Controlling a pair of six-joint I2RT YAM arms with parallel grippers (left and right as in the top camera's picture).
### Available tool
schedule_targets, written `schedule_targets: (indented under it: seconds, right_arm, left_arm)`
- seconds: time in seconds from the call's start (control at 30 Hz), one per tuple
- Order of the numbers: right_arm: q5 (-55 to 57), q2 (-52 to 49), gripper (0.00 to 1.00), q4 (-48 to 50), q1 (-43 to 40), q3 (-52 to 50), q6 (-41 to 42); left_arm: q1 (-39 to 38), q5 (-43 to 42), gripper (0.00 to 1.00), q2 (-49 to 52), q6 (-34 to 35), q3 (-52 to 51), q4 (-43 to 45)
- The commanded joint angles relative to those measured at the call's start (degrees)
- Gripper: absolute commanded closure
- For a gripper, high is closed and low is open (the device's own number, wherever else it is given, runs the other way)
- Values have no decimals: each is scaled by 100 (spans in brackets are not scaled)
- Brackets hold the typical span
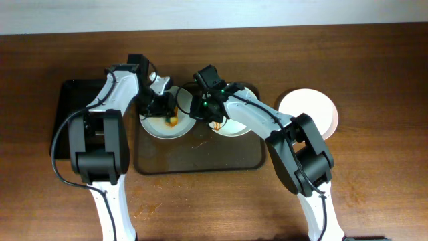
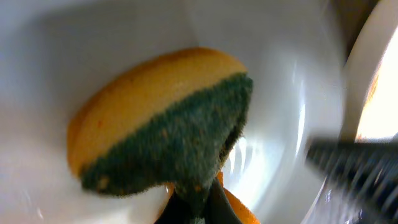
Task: Clean dirty plates on tray and stack at the side
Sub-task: 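Scrub the plate with the sponge while the right gripper holds its rim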
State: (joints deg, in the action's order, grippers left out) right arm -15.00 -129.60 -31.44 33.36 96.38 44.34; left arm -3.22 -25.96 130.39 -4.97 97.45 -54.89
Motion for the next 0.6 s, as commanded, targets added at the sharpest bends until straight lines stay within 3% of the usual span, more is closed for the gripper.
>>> schedule_targets:
  seconds: [0.0, 0.1, 0.23, 0.33, 0.47, 0.57]
  right_arm:
    - [-44, -140, 96, -2, 74, -4, -61]
    - [-44, -140, 96, -2, 74, -4, -61]
    - [-20, -140, 96, -2, 74, -4, -61]
    - [15, -219, 96, 44, 68, -4, -55]
    - [9, -286, 96, 129, 68, -4, -55]
    - [-11, -382, 79, 229, 70, -4, -52]
  left_arm:
    - [-63, 1211, 99, 461, 586, -173, 1281]
    - [-74, 2127, 99, 461, 651, -173, 1742]
    - [-72, 3716, 99, 461, 1919, -173, 640]
    - [-72, 4306, 99, 461, 2124, -173, -365]
    - [-83, 4227, 99, 461, 2118, -173, -820]
    - [-83, 3877, 99, 461, 1917, -173, -769]
